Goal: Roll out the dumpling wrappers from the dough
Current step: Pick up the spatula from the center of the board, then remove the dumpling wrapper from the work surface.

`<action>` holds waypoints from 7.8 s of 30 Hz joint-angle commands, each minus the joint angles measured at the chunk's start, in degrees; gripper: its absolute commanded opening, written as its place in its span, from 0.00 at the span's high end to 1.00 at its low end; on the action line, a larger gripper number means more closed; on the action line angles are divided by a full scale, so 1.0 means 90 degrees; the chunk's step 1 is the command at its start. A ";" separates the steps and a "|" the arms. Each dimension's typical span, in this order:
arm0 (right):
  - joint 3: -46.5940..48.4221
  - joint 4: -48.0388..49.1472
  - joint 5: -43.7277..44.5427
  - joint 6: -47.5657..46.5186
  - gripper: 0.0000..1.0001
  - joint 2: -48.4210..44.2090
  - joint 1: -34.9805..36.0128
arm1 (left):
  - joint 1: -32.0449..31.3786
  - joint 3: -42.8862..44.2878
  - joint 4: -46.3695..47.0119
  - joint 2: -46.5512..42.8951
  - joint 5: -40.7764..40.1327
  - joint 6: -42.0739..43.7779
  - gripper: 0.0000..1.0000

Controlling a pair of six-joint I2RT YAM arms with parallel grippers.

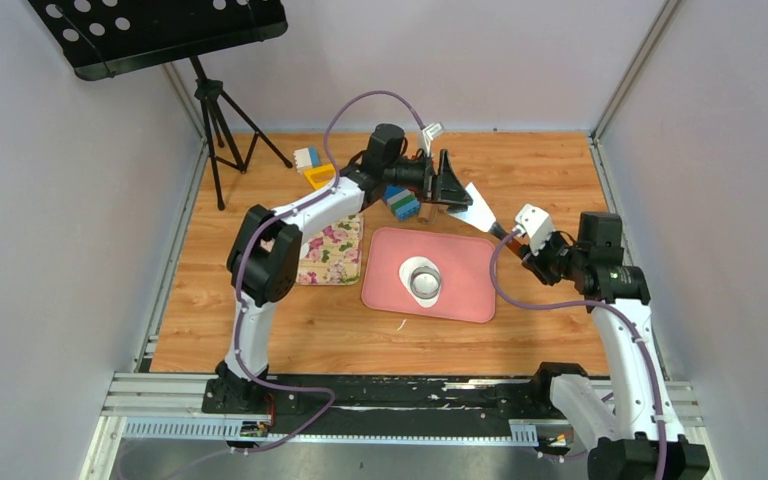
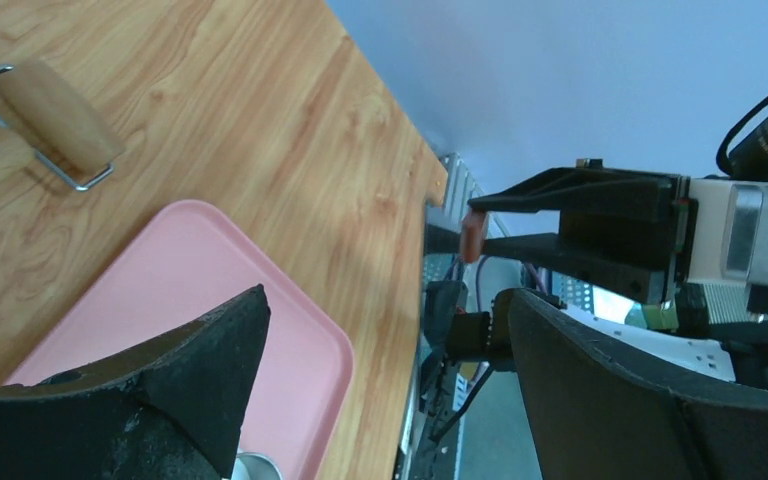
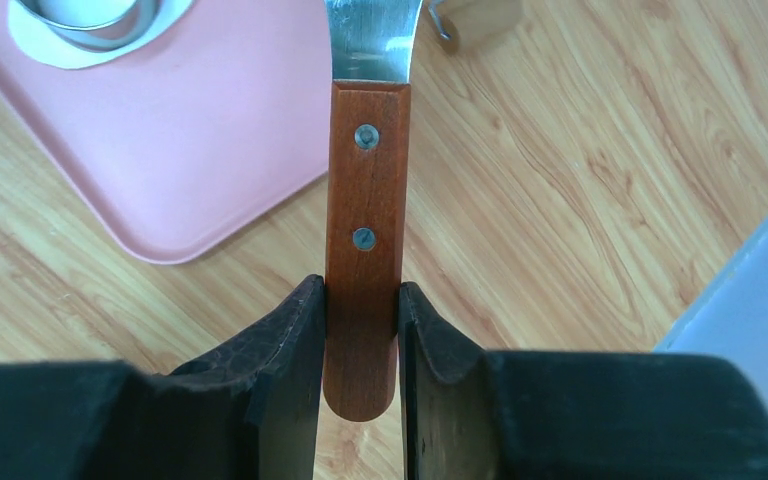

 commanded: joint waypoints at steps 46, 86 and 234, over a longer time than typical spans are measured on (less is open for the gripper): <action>0.1672 0.0122 -0.5645 0.2673 0.00 0.2014 -0.1662 | 0.0560 -0.2006 0.8692 -0.1079 0.1428 -0.5468 1.00; 0.2810 -0.2186 -0.7837 0.0725 0.26 0.3837 -0.0977 | 0.0537 -0.3757 0.7729 -0.1594 -0.0718 -0.3484 1.00; 0.2155 -0.0558 -0.1865 0.3459 1.00 0.2224 0.0462 | 0.0278 -0.3159 -0.1195 -0.1379 -0.4730 0.4428 0.25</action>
